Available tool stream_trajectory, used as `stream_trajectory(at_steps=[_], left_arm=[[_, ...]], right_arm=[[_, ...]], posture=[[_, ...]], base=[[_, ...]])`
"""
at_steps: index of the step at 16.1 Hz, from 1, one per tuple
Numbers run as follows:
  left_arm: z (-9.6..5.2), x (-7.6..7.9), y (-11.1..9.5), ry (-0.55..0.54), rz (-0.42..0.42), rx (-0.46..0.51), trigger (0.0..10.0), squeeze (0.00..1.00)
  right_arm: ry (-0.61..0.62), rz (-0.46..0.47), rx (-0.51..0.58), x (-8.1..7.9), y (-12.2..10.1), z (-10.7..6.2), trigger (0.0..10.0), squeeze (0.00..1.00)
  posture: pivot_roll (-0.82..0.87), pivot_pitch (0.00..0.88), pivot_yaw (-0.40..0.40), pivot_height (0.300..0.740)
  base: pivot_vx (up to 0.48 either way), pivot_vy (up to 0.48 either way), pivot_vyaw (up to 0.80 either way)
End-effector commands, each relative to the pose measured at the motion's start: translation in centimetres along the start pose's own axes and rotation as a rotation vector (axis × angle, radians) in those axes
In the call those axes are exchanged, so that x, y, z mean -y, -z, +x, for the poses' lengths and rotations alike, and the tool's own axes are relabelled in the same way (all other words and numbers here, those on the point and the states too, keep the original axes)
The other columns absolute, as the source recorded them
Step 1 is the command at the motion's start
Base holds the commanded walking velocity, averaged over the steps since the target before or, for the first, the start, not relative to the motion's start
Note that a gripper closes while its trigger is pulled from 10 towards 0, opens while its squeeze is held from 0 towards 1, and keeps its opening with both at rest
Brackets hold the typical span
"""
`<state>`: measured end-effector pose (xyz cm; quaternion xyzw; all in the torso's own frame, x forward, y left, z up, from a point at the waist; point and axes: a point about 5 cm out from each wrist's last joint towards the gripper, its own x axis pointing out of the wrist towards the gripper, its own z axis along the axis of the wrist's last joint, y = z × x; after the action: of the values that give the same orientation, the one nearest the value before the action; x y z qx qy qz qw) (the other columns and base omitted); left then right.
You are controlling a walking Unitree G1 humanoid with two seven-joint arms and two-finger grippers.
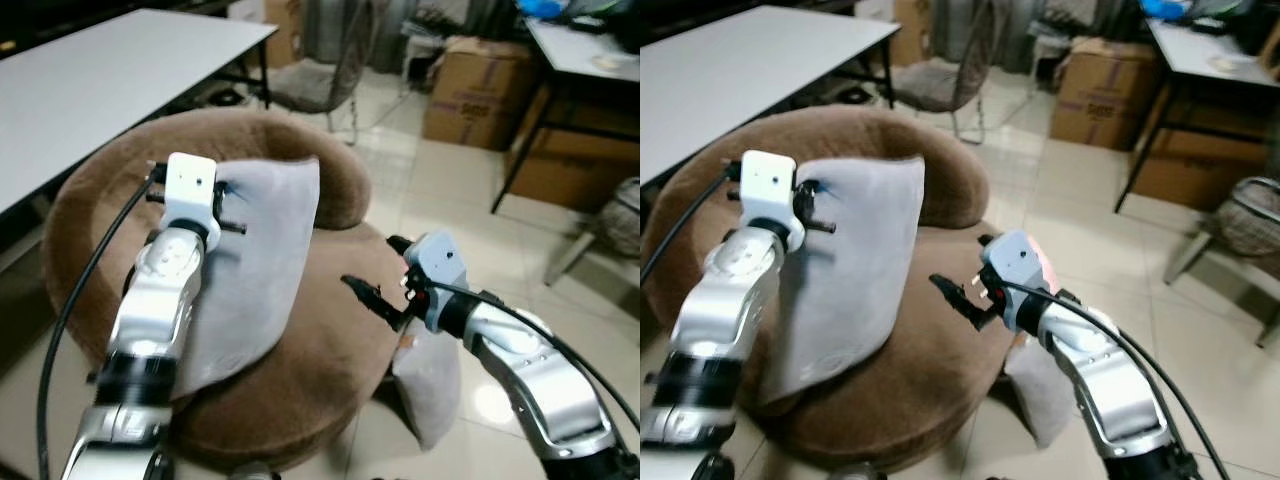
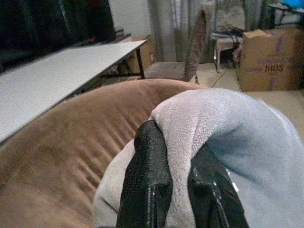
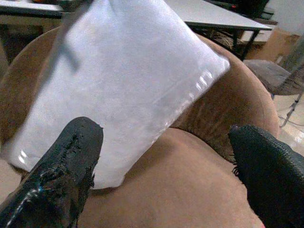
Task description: Move the pillow to the sofa from floor
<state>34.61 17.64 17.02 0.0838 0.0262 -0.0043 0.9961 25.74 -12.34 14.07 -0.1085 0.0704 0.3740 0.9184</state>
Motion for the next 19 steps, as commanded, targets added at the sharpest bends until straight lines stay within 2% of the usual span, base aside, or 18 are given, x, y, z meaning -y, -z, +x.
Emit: stream_trajectory(at_steps=[1,2,3,4,5,6,7,8,10,11,12,13,14,16,19], left_arm=[[1.1,-0.9,-1.8,-0.077,-0.060,0.075,10.0,0.00],[1.9,-1.8,-1.3,-0.158,-0.119,0.055,10.0,0.00],[2.2,-2.1,-1.0,-0.189,-0.139,0.048,10.0,0.00],[2.4,-4.1,1.0,-0.336,-0.158,-0.001,10.0,0.00],[2.0,-5.5,2.4,-0.436,-0.143,-0.027,10.0,0.00],[1.6,-6.3,3.2,-0.490,-0.140,-0.048,10.0,0.00],[0.6,-8.2,5.3,-0.599,-0.145,-0.113,10.0,0.00],[-0.3,-9.4,6.9,-0.661,-0.138,-0.160,10.0,0.00],[-1.3,-10.4,8.4,-0.714,-0.100,-0.213,10.0,0.00],[-1.9,-10.8,9.6,-0.736,-0.053,-0.254,10.0,0.00],[-2.2,-10.9,10.3,-0.745,-0.039,-0.277,10.0,0.00],[-2.2,-10.9,10.2,-0.746,-0.014,-0.270,10.0,0.00],[-1.7,-10.5,9.4,-0.716,-0.031,-0.226,10.0,0.00],[-1.6,-10.5,9.3,-0.741,-0.031,-0.237,10.0,0.00],[-0.8,-8.2,9.8,-0.623,0.008,-0.274,10.0,0.00]], right_arm=[[-0.054,-0.027,0.016,0.3,-0.9,-0.1,10.0,0.00],[-0.099,-0.051,0.014,0.5,-1.1,-0.3,10.0,0.00],[-0.118,-0.059,0.012,0.6,-1.2,-0.4,10.0,0.00],[-0.181,-0.093,0.004,0.6,-1.5,-0.5,10.0,0.00],[-0.213,-0.102,-0.003,0.6,-1.6,-0.6,10.0,0.00],[-0.226,-0.108,-0.005,0.5,-1.6,-0.6,10.0,0.00],[-0.242,-0.115,-0.007,0.5,-1.6,-0.5,10.0,0.00],[-0.246,-0.116,-0.007,0.5,-1.6,-0.2,10.0,0.00],[-0.247,-0.122,-0.006,0.5,-1.7,0.1,10.0,0.00],[-0.259,-0.124,-0.002,0.4,-1.7,0.4,10.0,0.00],[-0.288,-0.122,0.003,0.1,-1.8,0.7,10.0,0.00],[-0.325,-0.106,0.016,-0.2,-1.9,0.8,10.0,0.00],[-0.384,-0.098,0.016,-0.7,-2.0,0.9,10.0,0.00],[-0.432,-0.124,-0.008,-0.9,-1.7,0.9,10.0,0.00],[-0.419,-0.148,-0.024,-0.4,-1.5,1.5,10.0,0.00]], posture=[[0.11,0.000,-0.003,0.740],[0.10,0.000,-0.007,0.740],[0.10,0.000,-0.007,0.740],[0.10,0.000,-0.007,0.740],[0.10,0.000,-0.014,0.740],[0.10,0.000,-0.016,0.740],[0.10,0.000,-0.020,0.740],[0.10,0.000,-0.022,0.740],[0.11,0.000,-0.025,0.740],[0.11,0.000,-0.026,0.740],[0.11,0.000,-0.022,0.740],[0.11,0.000,-0.017,0.740],[0.11,0.000,-0.012,0.740],[0.11,0.000,-0.004,0.740],[0.12,0.000,-0.007,0.740]], base=[[0.000,0.000,0.00],[0.000,0.000,0.00],[0.000,0.000,0.00],[0.000,0.000,0.00],[0.000,0.000,0.00],[0.000,0.000,0.00],[0.000,0.000,0.00],[0.000,0.000,0.00],[0.000,0.000,0.00],[0.000,0.000,0.00],[0.000,0.000,0.00],[0.000,0.000,0.00],[0.000,0.000,0.00],[0.000,0.000,0.00],[0.000,0.000,0.00]])
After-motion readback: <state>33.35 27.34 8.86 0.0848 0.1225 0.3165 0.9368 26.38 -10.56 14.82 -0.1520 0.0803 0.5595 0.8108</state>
